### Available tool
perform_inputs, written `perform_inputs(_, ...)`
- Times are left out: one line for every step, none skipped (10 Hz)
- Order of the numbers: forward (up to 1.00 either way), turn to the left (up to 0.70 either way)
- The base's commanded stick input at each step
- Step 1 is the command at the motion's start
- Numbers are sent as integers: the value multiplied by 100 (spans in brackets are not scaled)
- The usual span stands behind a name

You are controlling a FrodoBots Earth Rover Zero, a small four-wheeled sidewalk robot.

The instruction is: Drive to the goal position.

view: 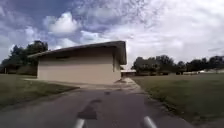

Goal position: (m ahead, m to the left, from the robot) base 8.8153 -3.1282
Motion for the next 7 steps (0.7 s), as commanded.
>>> perform_inputs(69, 3)
perform_inputs(69, 3)
perform_inputs(69, 3)
perform_inputs(69, 3)
perform_inputs(69, 3)
perform_inputs(69, 3)
perform_inputs(69, 3)
